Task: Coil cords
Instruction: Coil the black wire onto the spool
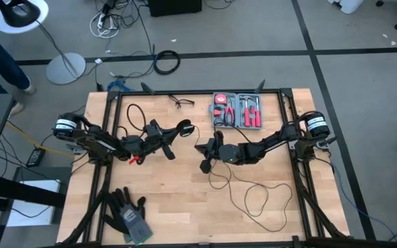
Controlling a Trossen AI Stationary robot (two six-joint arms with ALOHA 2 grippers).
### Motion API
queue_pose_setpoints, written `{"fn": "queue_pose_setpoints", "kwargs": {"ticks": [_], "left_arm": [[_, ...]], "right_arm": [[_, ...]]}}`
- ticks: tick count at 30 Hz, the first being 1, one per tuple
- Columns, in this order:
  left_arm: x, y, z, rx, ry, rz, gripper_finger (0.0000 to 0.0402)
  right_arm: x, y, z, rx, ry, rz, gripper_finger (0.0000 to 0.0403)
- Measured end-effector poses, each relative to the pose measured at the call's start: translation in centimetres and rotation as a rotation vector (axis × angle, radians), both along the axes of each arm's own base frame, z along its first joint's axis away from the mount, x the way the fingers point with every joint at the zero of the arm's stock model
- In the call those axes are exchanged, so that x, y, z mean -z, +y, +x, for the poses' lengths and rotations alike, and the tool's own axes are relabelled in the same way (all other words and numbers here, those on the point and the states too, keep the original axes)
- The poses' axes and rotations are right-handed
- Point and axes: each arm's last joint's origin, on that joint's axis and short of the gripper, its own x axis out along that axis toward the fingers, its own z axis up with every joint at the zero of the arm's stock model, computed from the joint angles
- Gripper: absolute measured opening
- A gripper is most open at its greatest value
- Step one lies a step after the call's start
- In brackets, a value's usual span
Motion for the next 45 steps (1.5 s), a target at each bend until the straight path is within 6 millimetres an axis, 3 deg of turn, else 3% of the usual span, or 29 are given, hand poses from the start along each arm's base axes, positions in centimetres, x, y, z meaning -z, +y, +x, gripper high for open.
{"fn": "queue_pose_setpoints", "kwargs": {"ticks": [5,10,20,27,39,45], "left_arm": [[-0.3,0.0,0.3,0.003,-0.049,-0.066,0.0001],[-1.2,0.0,1.2,-0.012,-0.077,-0.071,0.0001],[-2.2,0.4,4.6,-0.129,0.154,-0.019,0.0001],[-2.7,0.3,5.7,-0.140,0.255,0.037,0.0001],[-0.4,0.2,5.5,-0.082,0.522,0.068,0.0001],[0.1,0.0,5.4,-0.002,0.570,0.069,0.0001]], "right_arm": [[-1.2,-0.9,1.4,0.028,0.123,-0.018,0.0001],[-1.7,-1.8,1.9,-0.014,0.133,-0.007,0.0001],[-1.6,-2.2,2.1,-0.164,0.152,0.029,0.0000],[-1.7,-1.8,2.2,-0.302,0.152,0.031,0.0000],[-3.4,-1.6,1.8,-0.386,0.117,-0.023,0.0000],[-3.7,-1.7,1.7,-0.445,0.107,-0.006,0.0000]]}}
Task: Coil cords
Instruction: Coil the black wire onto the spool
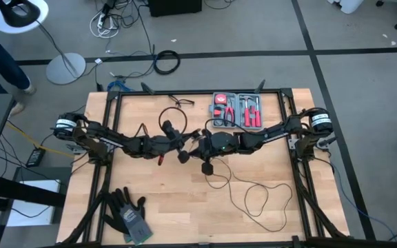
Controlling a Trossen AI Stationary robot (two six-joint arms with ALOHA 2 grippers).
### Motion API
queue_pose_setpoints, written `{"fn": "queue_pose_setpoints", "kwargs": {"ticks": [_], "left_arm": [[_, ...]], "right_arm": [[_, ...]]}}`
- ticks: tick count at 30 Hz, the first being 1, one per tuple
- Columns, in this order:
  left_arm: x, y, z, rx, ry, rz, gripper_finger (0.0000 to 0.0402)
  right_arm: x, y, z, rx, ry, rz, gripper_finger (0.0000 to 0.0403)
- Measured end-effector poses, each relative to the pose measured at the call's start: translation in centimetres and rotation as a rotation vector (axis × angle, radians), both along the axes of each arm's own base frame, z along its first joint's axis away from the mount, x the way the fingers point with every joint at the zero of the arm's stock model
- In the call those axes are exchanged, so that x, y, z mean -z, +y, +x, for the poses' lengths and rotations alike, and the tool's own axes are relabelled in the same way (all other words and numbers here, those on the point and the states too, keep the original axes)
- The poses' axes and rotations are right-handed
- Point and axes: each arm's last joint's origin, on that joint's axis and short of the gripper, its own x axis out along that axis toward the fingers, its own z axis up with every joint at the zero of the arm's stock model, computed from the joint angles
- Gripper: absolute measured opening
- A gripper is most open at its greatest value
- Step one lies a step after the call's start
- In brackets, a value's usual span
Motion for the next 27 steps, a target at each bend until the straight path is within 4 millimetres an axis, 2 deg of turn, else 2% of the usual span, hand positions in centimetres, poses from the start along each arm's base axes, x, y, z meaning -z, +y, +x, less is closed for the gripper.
{"fn": "queue_pose_setpoints", "kwargs": {"ticks": [7,14,21,27], "left_arm": [[0.4,-0.4,0.0,0.137,0.031,-0.069,0.0001],[0.8,-0.4,-0.1,0.133,0.064,-0.108,0.0001],[0.1,-0.6,0.2,0.202,-0.024,-0.130,0.0001],[0.4,-0.6,0.1,0.195,0.004,-0.154,0.0001]], "right_arm": [[-0.7,-0.5,-0.3,-0.033,-0.007,0.022,0.0000],[-1.8,-0.8,-0.8,-0.021,-0.010,0.015,0.0000],[-0.9,-0.7,-0.6,-0.041,0.015,0.017,0.0000],[-1.6,-1.2,-0.3,-0.009,-0.059,-0.029,0.0000]]}}
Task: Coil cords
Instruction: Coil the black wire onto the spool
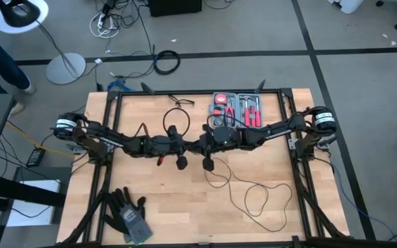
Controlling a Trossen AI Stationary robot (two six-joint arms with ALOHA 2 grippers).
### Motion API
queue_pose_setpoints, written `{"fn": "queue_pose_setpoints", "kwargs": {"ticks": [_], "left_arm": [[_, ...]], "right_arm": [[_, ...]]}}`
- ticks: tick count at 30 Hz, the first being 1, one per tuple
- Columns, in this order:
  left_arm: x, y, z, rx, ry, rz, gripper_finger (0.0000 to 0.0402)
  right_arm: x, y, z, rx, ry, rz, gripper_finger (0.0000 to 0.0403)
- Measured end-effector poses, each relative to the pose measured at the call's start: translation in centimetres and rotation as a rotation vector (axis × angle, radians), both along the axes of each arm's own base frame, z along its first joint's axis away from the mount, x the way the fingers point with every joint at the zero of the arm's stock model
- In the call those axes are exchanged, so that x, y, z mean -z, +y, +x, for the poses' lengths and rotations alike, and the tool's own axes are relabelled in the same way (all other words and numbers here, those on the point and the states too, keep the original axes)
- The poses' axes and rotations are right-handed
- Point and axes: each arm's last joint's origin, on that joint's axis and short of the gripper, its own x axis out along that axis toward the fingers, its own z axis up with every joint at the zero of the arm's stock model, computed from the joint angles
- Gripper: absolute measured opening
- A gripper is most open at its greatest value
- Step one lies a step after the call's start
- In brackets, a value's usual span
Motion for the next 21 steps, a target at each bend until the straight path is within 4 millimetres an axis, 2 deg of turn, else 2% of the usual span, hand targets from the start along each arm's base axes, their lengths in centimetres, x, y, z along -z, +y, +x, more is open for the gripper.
{"fn": "queue_pose_setpoints", "kwargs": {"ticks": [21], "left_arm": [[-0.07,-0.25,0.09,0.072,-0.013,-0.031,0.0001]], "right_arm": [[-0.54,-0.75,0.18,0.011,-0.053,-0.012,0.0000]]}}
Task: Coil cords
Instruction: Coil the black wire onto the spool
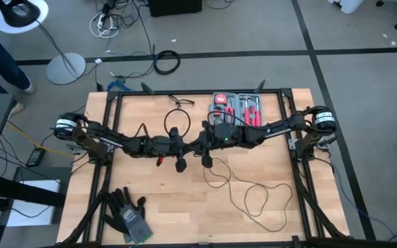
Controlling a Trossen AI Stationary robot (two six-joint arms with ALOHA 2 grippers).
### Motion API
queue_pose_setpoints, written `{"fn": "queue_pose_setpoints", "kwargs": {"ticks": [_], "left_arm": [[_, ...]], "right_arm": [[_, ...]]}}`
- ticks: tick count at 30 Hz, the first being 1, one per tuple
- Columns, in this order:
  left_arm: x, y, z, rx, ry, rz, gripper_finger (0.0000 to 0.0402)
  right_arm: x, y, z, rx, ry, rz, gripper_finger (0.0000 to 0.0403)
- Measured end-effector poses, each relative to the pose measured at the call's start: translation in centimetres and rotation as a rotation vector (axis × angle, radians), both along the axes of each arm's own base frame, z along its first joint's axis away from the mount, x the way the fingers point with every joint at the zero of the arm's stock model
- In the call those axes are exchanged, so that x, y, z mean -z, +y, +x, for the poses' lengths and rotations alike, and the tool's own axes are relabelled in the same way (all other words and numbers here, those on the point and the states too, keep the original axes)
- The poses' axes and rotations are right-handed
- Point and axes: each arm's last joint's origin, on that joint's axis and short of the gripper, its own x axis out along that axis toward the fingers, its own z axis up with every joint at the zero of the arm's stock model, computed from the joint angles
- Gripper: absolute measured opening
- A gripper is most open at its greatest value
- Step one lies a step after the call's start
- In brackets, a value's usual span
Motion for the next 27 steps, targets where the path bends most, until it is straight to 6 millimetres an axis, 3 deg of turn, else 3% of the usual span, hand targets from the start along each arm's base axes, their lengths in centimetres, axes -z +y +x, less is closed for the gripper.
{"fn": "queue_pose_setpoints", "kwargs": {"ticks": [7,17,23,27], "left_arm": [[0.7,0.2,-0.4,-0.069,0.070,-0.008,0.0001],[1.2,0.4,-0.7,-0.168,0.109,0.000,0.0001],[0.7,-0.2,-0.4,-0.114,0.039,-0.021,0.0001],[0.9,-0.1,-1.3,-0.121,-0.080,-0.038,0.0000]], "right_arm": [[0.4,-0.1,-0.3,0.039,0.067,-0.013,0.0000],[-0.5,0.4,-3.6,0.247,0.315,-0.048,0.0000],[1.6,0.2,-4.1,0.378,0.381,0.001,0.0000],[4.5,0.1,-3.7,0.409,0.431,0.038,0.0000]]}}
